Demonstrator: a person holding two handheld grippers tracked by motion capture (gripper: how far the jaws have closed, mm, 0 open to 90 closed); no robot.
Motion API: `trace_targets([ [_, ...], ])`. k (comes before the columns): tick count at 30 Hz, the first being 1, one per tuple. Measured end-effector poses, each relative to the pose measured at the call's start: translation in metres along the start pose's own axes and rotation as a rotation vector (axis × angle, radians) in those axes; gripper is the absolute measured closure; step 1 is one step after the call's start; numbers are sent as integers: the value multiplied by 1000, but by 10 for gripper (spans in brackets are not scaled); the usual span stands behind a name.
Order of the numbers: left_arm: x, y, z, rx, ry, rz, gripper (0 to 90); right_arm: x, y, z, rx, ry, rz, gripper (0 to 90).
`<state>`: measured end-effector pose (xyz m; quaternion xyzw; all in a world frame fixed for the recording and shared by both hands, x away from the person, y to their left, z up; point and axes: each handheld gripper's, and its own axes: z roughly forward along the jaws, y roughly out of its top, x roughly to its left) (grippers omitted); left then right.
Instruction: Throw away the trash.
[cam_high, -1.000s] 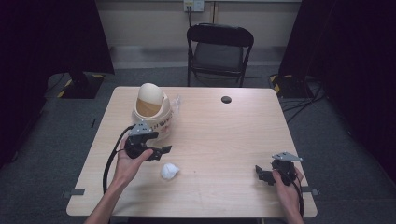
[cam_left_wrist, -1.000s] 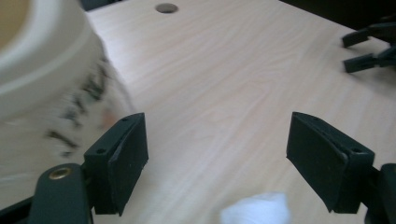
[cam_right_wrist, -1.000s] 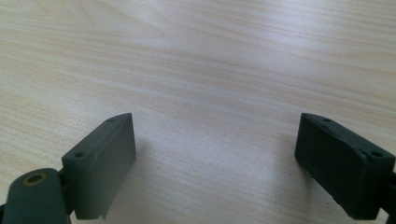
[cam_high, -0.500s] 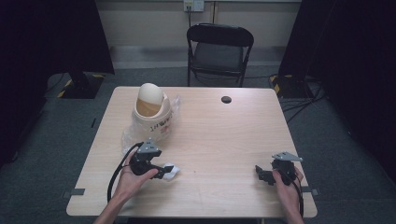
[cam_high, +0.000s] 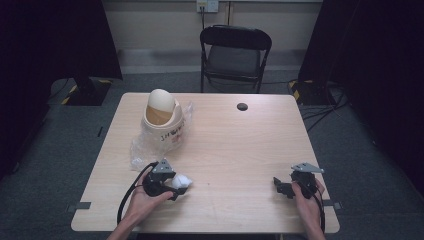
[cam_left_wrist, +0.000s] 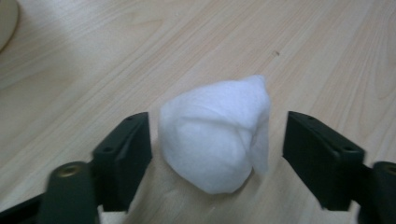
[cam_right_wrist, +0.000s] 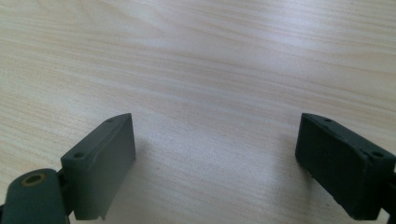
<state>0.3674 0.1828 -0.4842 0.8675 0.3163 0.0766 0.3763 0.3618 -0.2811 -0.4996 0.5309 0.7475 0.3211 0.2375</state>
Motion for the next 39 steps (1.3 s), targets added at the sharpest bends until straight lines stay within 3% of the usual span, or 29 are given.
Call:
trace_targets([
  [2, -4, 0, 1, 5, 28, 28, 314, 0, 0, 0, 0, 0, 0, 113],
  [4, -4, 0, 1, 7, 23, 21, 334, 0, 0, 0, 0, 0, 0, 113],
  [6, -4, -2, 3, 10, 32, 38, 378, 0, 0, 0, 0, -1, 1, 113],
  [12, -7, -3, 6, 15, 55, 58, 378, 0, 0, 0, 0, -1, 1, 113],
  [16, -4, -3, 5, 13, 73, 70, 479, 0, 0, 0, 0, -1, 0, 113],
  [20, 0, -4, 4, -10, 75, 39, 591, 0, 0, 0, 0, 0, 0, 113],
  [23, 3, -4, 3, -7, 78, 37, 632, 0, 0, 0, 0, 0, 0, 113],
  [26, 4, -4, 3, -12, 74, 15, 651, 0, 0, 0, 0, 0, 0, 113],
  [27, 5, -4, 2, -14, 75, 25, 655, 0, 0, 0, 0, 0, 0, 113],
  [32, 4, -3, -3, -58, 67, 4, 657, 0, 0, 0, 0, 0, 0, 113],
  [37, 12, -3, -12, -132, 35, -54, 656, 0, 0, 0, 0, 0, 0, 113],
  [39, 13, -2, -17, -146, 44, -56, 656, 0, 0, 0, 0, 0, 0, 113],
])
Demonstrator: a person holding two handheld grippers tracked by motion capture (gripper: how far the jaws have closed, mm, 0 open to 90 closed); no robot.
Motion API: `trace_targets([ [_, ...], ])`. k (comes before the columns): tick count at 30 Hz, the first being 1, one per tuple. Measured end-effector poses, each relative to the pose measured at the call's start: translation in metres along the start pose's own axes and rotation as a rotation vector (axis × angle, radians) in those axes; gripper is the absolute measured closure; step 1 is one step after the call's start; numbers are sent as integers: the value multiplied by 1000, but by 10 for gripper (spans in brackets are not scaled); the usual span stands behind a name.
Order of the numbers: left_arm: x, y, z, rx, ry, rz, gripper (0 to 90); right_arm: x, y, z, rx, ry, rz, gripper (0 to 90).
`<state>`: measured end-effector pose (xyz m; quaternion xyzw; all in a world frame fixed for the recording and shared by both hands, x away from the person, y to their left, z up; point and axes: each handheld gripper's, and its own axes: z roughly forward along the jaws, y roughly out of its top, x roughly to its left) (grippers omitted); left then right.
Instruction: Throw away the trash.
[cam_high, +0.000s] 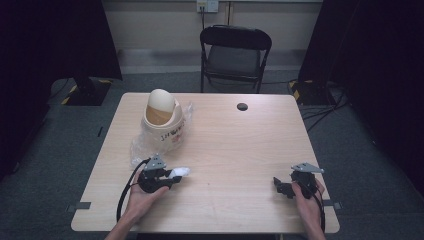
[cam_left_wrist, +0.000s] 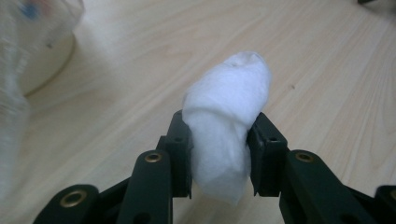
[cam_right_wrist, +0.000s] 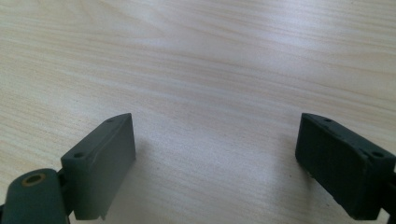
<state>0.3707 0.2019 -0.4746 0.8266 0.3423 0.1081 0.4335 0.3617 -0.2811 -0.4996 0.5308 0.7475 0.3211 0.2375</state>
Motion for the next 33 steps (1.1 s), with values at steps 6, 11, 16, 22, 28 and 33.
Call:
trace_targets([
  [6, 6, 3, -8, -48, 2, -36, 656, 0, 0, 0, 0, 0, 0, 113],
  [11, 8, 8, -13, -63, 14, -26, 656, 0, 0, 0, 0, 0, 0, 113],
  [16, 10, 9, -20, -70, 30, -6, 655, 0, 0, 0, 0, 1, -2, 113],
  [22, 17, 13, -32, -94, 48, -19, 654, -1, 0, 0, 0, 3, -3, 112],
  [28, 23, 17, -46, -124, 45, -27, 654, -1, 0, 0, 0, 3, -3, 112],
  [33, 27, 16, -49, -135, 41, -40, 654, -1, 0, 0, 0, 3, -3, 112],
])
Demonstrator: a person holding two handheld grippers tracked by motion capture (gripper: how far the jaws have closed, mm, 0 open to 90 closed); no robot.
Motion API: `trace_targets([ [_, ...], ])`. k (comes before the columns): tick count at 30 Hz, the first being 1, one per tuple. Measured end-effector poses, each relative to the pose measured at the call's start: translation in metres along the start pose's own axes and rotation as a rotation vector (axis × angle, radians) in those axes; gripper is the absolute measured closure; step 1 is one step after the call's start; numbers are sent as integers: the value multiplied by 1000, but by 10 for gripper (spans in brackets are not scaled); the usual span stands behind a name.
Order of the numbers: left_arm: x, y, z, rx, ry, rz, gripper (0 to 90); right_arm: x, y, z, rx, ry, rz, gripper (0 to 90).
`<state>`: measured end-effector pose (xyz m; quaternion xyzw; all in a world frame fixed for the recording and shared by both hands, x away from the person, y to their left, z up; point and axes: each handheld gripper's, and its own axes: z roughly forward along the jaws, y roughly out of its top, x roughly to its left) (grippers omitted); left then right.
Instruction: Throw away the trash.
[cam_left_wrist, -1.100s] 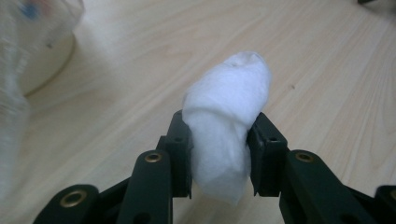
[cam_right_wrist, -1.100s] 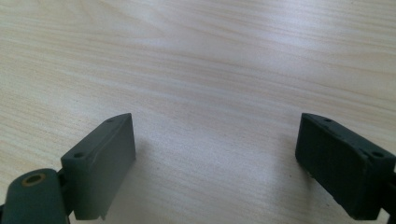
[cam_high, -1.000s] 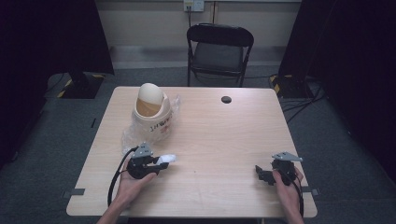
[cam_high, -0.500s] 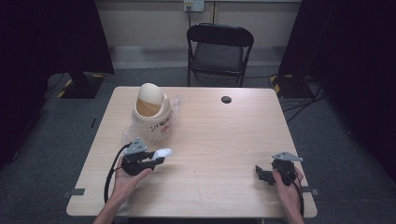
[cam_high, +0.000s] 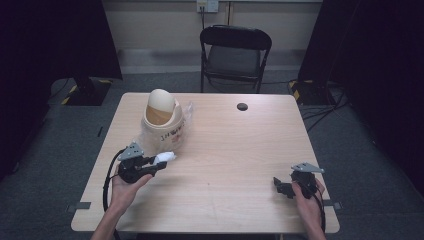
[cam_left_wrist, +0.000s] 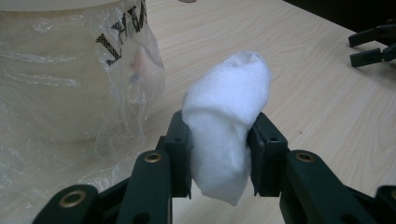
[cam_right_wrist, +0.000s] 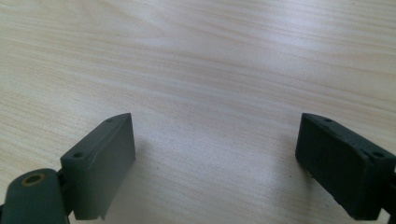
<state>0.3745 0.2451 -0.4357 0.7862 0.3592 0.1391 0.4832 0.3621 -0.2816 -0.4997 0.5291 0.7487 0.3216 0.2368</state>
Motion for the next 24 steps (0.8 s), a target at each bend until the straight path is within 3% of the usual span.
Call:
trace_targets([
  [6, 1, 1, -1, -12, -7, -15, 653, 0, 0, 0, 0, 0, 0, 112],
  [15, 11, 20, -14, -25, 21, 9, 654, 0, 0, 0, 0, 0, 0, 111],
  [18, 15, 24, -16, -36, 29, -1, 653, 0, 0, 0, 0, 0, 0, 112],
  [20, 21, 29, -19, -58, 35, -30, 653, 0, 0, 0, 0, 0, 0, 112],
  [24, 28, 37, -20, -48, 55, -25, 653, 0, 0, 0, 0, 1, -1, 112],
])
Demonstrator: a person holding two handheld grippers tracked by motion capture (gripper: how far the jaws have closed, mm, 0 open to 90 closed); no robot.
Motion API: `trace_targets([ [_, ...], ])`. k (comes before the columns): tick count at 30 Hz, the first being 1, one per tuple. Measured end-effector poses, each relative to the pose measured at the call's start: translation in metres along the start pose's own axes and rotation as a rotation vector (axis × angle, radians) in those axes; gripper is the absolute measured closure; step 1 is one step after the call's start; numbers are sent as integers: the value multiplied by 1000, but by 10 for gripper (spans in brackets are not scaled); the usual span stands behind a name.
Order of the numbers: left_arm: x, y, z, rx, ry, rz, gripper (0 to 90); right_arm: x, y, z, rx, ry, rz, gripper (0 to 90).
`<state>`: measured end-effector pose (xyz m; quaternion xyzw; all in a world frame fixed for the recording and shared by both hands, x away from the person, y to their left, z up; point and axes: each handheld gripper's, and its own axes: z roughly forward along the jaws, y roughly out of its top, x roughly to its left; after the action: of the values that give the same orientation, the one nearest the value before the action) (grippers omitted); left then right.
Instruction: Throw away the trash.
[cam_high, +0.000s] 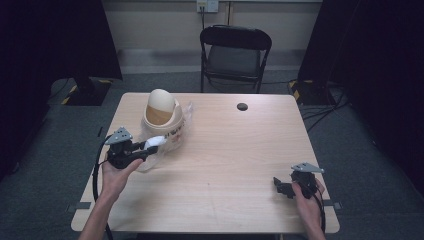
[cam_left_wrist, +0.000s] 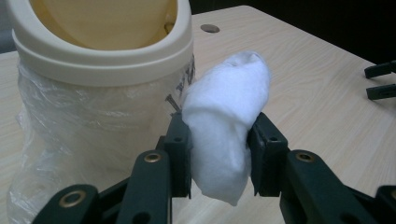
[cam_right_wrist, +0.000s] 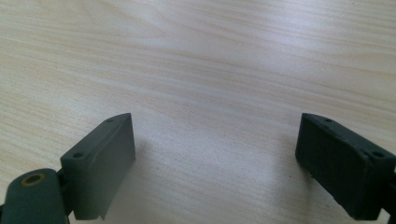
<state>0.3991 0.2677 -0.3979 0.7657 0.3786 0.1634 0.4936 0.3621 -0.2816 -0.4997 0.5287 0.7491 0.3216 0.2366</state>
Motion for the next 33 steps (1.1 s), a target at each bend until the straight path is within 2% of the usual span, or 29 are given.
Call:
trace_targets([
  [7, 10, 11, 3, -4, 28, -1, 653, 0, 0, 0, 0, -1, 1, 112],
  [9, 13, 16, 4, 1, 28, 11, 653, 0, 0, 0, 0, -1, 2, 112],
  [17, 25, 28, 11, -8, 53, -1, 654, 0, 0, 0, 0, -1, 1, 112],
  [21, 30, 32, 16, 13, 68, 3, 653, 0, 0, 0, 0, -1, 1, 112],
  [25, 34, 41, 17, 6, 74, 0, 652, 0, 0, 0, 0, -1, 1, 112],
  [28, 37, 47, 21, 23, 85, 18, 651, 0, 0, 0, 0, -1, 1, 112],
  [33, 43, 51, 28, 33, 88, 2, 646, 0, 0, 0, 0, -1, 1, 112],
])
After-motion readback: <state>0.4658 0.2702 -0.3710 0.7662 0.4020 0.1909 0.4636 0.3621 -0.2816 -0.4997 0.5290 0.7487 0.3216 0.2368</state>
